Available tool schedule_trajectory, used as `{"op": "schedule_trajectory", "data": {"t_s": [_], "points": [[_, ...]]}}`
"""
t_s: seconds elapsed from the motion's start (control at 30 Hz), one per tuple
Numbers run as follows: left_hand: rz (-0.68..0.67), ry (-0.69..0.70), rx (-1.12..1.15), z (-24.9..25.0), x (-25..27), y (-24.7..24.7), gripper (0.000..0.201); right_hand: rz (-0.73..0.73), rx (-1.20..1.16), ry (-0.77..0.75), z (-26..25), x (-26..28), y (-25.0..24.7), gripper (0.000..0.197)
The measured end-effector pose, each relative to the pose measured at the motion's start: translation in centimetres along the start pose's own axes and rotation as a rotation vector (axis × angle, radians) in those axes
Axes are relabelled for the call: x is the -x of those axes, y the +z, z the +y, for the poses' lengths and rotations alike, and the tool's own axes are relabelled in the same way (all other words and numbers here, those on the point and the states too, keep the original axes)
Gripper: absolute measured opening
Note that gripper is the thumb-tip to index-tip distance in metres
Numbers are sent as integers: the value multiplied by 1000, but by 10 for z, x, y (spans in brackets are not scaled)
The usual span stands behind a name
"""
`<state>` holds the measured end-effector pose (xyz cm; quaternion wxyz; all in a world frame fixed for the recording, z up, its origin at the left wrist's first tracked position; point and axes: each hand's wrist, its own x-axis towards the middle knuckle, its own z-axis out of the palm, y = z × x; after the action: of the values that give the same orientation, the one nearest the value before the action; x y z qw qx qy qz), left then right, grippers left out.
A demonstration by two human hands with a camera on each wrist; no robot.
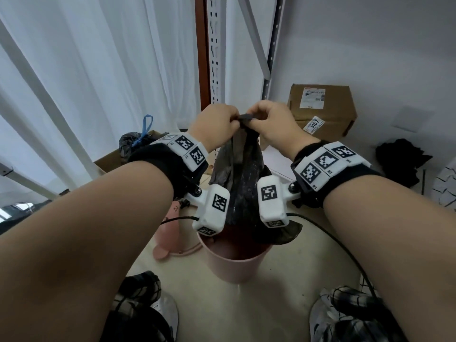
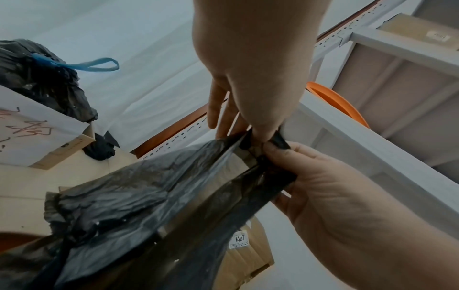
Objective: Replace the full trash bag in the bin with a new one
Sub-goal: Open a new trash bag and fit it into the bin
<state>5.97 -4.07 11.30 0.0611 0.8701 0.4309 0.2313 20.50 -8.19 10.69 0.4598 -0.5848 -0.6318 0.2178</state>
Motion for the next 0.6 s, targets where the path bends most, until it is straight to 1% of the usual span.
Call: {"op": "schedule_trajectory", "data": {"t_s": [0.03,0.1,0.2,0.27,0.37,0.47,0.53,0.6], "points": [[19,-26,-8,-1,0,-1,24,32,56,17,1,-1,1,12],[60,-112,13,-10,4,-3,25,64,237,60,8,-1,-2,15],[197,-277,80,-32,12,-10,27,-34,551,153,28,6,-12,16],[277,-352,136,-42,14,-17,28,-51,653,254,46,8,-18,18],[308,-499,272,-52,13,-16,30,61,577,421,56,7,-24,21],[339,-635,533,-56,15,-4,26,207,453,488,55,2,-24,21],[339,-692,737,-58,15,4,23,306,238,496,51,2,-20,17],[306,-720,919,-58,14,7,20,365,-67,523,46,2,-15,24]]}}
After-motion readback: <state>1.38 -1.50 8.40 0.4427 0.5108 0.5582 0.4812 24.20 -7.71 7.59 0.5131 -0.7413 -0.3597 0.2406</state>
